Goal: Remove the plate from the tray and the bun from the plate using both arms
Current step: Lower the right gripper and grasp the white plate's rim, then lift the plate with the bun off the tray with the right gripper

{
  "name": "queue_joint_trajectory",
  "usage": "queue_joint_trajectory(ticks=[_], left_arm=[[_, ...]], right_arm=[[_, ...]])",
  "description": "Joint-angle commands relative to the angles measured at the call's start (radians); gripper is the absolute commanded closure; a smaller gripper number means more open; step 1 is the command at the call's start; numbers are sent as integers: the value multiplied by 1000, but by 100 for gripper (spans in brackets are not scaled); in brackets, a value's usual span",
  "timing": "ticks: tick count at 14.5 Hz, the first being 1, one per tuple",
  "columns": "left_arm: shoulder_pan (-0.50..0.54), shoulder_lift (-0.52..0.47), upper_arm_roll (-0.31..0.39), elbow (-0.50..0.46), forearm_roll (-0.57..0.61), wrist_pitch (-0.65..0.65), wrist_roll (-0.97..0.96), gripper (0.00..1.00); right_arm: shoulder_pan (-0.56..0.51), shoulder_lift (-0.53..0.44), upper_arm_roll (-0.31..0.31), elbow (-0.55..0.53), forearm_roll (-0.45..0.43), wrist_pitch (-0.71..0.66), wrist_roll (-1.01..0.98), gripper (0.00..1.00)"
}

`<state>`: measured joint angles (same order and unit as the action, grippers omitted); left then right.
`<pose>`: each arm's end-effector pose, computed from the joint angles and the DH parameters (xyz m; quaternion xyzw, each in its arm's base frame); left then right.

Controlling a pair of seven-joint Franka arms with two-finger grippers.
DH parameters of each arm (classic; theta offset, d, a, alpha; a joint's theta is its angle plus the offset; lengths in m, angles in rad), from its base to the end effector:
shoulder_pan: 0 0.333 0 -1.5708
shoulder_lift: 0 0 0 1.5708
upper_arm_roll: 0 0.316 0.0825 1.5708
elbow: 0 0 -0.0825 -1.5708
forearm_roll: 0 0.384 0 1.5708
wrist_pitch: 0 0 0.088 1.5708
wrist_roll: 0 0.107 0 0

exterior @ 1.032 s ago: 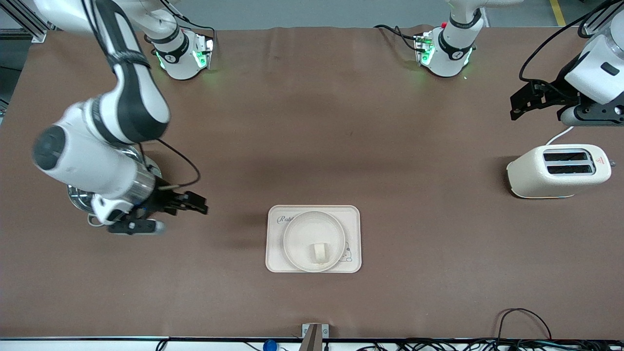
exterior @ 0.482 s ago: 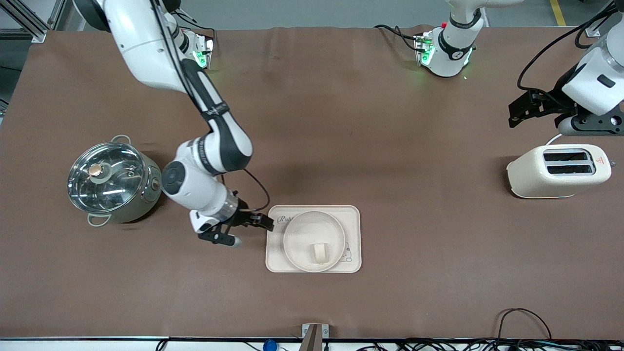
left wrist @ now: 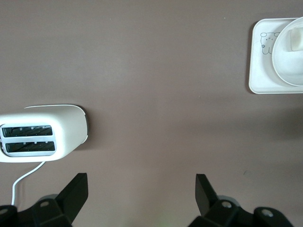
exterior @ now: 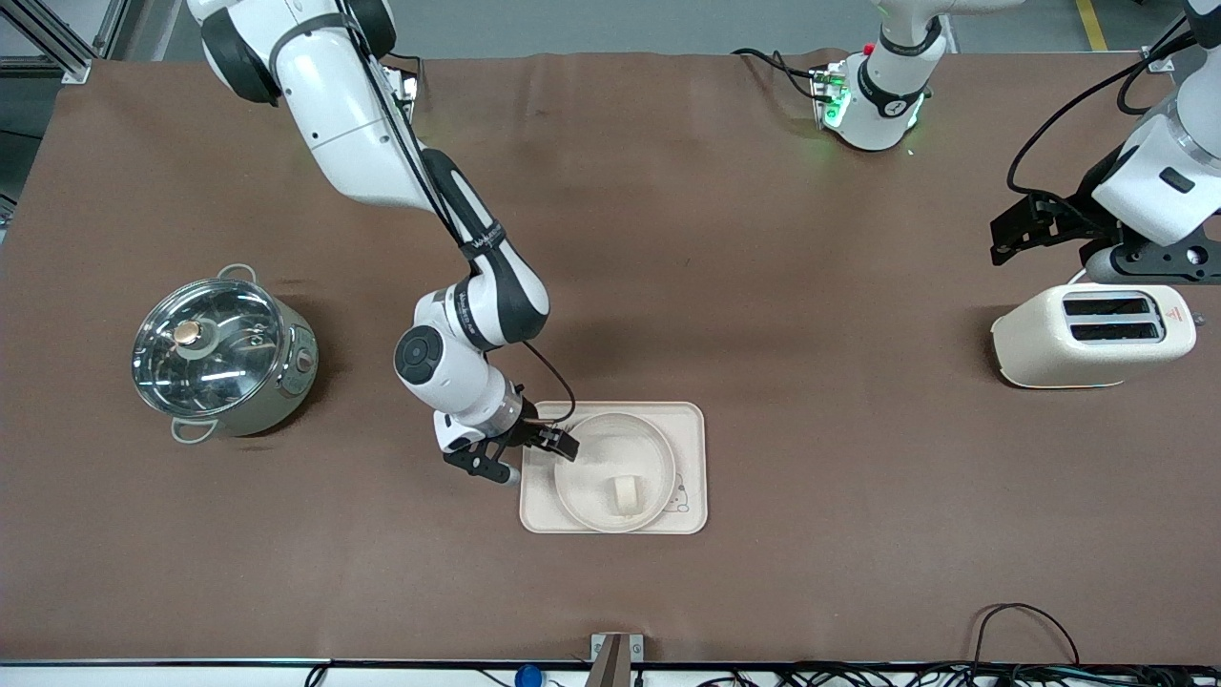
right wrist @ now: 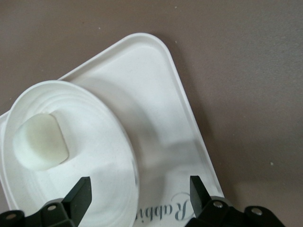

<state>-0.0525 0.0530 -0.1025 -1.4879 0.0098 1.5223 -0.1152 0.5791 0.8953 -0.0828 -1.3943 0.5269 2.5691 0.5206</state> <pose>0.5600 -0.0847 0.6297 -0.9998 0.0197 0.0088 0.0034 0.6604 0.3650 0.1973 -0.9616 0.1893 -0.0528 0.1915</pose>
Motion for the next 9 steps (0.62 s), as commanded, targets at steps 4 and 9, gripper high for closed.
queue_joint_trajectory(ticks=[4,9], left_arm=[[3,13,-3,20,-14,4,8,0],[6,18,-3,20,-14,4,-1,0]], right_arm=[[5,57,-8,70,21,10,21,45],[5,76,-8,103,21,8,44,75]])
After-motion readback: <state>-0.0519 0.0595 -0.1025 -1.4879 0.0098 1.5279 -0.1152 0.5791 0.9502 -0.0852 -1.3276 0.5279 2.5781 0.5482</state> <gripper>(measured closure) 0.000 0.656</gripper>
